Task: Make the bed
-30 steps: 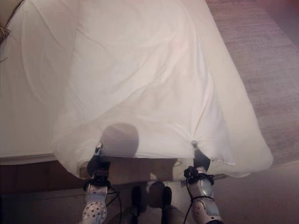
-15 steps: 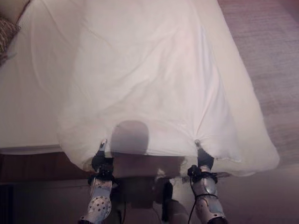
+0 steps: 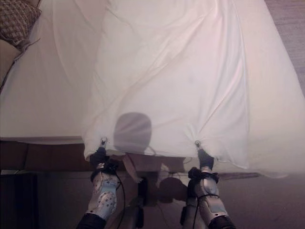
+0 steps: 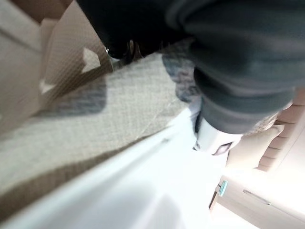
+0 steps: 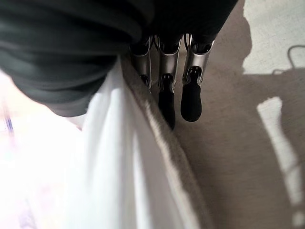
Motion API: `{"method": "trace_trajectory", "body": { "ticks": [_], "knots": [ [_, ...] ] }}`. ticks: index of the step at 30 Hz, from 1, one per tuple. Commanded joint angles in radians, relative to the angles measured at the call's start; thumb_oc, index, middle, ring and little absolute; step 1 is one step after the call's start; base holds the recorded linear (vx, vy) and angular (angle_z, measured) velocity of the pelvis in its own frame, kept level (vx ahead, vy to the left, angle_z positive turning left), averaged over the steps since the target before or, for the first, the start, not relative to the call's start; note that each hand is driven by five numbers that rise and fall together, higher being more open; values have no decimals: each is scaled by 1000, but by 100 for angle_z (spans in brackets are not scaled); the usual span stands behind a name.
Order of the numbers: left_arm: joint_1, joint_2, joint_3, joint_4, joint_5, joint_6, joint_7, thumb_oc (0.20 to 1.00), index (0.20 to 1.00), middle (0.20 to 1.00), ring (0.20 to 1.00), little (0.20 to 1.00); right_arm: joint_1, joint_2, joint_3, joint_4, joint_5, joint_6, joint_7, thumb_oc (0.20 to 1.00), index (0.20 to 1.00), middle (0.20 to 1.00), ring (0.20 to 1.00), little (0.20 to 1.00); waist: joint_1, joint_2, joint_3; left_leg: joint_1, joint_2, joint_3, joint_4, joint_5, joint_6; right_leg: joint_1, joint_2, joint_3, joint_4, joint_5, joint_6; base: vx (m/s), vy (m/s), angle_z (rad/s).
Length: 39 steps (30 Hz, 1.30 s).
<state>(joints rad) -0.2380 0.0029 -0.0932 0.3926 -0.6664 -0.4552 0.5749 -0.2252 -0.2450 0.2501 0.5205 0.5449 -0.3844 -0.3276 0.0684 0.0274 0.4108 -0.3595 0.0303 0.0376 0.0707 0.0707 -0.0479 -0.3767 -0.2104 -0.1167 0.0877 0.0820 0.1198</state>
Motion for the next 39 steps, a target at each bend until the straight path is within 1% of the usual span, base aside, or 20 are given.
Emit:
{"method": "trace_trajectory", "body": {
  "ticks": [1,3,6,7,8,9,11,12,14,15,16,17,18,19,20,21,22,31,33,39],
  "knots": [
    [63,128,230,112,-20,-82,106,200,200,200,200,200,60,-41,-48,92,-28,5,-23,200,200,200,200,200,21,-59,-13,-59,-4,-27,27,3,-19,40,-69,10,-118,96,69,4,-36,4],
    [48,123,240,200,-49,-75,107,200,200,200,200,200,51,-34,-41,143,-35,23,-16,200,200,200,200,200,19,-59,-9,-55,0,-27,21,7,-22,42,-65,9,-119,95,68,5,-38,-1],
    [-1,136,269,566,-73,32,65,200,200,200,200,200,23,-7,-25,387,-32,116,39,200,200,200,200,200,11,-62,-6,-29,22,-26,-12,23,-33,47,-51,9,-118,88,64,8,-57,-4],
    [-3,138,270,568,-75,31,64,200,200,200,200,200,21,-7,-25,388,-31,116,40,200,200,200,200,200,11,-63,-7,-32,21,-26,-14,26,-32,44,-52,10,-119,90,64,18,-73,-2],
    [-18,145,286,727,-55,83,62,200,200,200,200,200,14,8,-31,500,-53,149,46,200,200,200,200,200,4,-66,-11,-16,34,-22,-36,34,-40,49,-44,7,-123,87,62,9,-47,0],
    [-19,146,287,729,-56,82,61,200,200,200,200,200,13,8,-31,501,-52,149,46,200,200,200,200,200,4,-67,-12,-18,33,-22,-38,37,-39,46,-44,7,-124,89,62,29,-99,-2],
    [-15,156,301,818,-28,124,49,200,200,200,200,200,12,21,-38,585,-74,176,55,200,200,200,200,200,-2,-72,-21,-6,44,-23,-65,48,-44,47,-38,6,-136,95,61,25,-74,-5],
    [-3,153,292,883,-5,174,13,200,200,200,200,200,15,28,-49,658,-96,204,60,200,200,200,200,200,-4,-75,-32,6,53,-23,-93,61,-48,49,-33,2,-148,100,62,21,-49,-3],
    [3,152,287,907,3,197,0,200,200,200,200,200,15,31,-60,691,-96,215,65,200,200,200,200,200,-6,-76,-38,14,58,-23,-112,69,-52,52,-30,0,-155,102,62,36,-66,2],
    [16,148,273,942,-6,240,-65,206,206,206,206,206,13,34,-81,747,-98,245,73,200,200,200,200,200,-9,-77,-51,28,66,-23,-137,79,-56,57,-26,-2,-166,106,64,39,-60,5],
    [15,149,272,943,-7,240,-67,294,294,294,294,294,12,34,-82,748,-98,244,73,200,200,200,200,200,-9,-76,-50,29,67,-23,-139,80,-56,57,-25,-2,-167,106,64,34,-50,2],
    [20,148,257,949,25,261,-80,551,551,551,551,551,12,39,-93,769,-95,251,75,200,200,200,200,200,-11,-76,-57,35,70,-25,-152,85,-58,60,-24,-1,-171,107,64,30,-37,-1],
    [29,138,220,956,39,291,-142,1000,1000,1000,1000,1000,16,45,-104,790,-87,265,92,200,200,200,200,200,-17,-71,-69,38,74,-32,-158,90,-62,64,-19,-2,-173,108,63,29,-37,-2],
    [29,139,219,956,39,291,-143,1000,1000,1000,1000,1000,16,45,-104,790,-87,265,92,200,200,200,200,200,-17,-70,-70,38,74,-32,-158,90,-62,64,-19,-2,-173,108,62,33,-53,3],
    [38,142,195,956,74,297,-158,1000,1000,1000,1000,1000,16,48,-114,806,-78,274,105,614,614,614,614,614,-22,-69,-82,37,81,-38,-158,91,-67,69,-16,-5,-174,106,62,15,-31,5],
    [38,142,195,956,74,297,-158,1000,1000,1000,1000,1000,16,48,-114,806,-78,274,106,614,614,614,614,614,-22,-68,-82,37,81,-39,-158,91,-67,69,-16,-6,-174,106,61,38,-74,7],
    [45,142,180,956,92,308,-172,1000,1000,1000,1000,1000,22,52,-117,814,-59,285,134,1000,1000,1000,1000,1000,-23,-67,-93,44,87,-40,-158,91,-68,78,-16,-10,-175,105,62,24,-44,7],
    [131,155,23,872,380,259,-145,1000,1000,1000,1000,1000,70,64,-106,809,-84,264,165,1000,1000,1000,1000,1000,-12,-50,-120,81,82,-50,-158,78,-63,121,-24,-17,-175,93,66,20,-20,5],
    [172,169,-50,858,529,258,-132,1000,1000,1000,1000,1000,88,64,-116,810,-76,249,164,1000,1000,1000,1000,1000,-8,-43,-122,85,80,-53,-158,74,-62,129,-28,-23,-175,89,68,0,0,0],
    [211,201,-126,767,608,216,-164,1000,1000,1000,1000,1000,93,57,-65,724,-101,224,180,1000,1000,1000,1000,1000,-6,-36,-117,82,79,-50,-158,73,-62,125,-28,-23,-175,88,71,0,0,0]
  ]
}}
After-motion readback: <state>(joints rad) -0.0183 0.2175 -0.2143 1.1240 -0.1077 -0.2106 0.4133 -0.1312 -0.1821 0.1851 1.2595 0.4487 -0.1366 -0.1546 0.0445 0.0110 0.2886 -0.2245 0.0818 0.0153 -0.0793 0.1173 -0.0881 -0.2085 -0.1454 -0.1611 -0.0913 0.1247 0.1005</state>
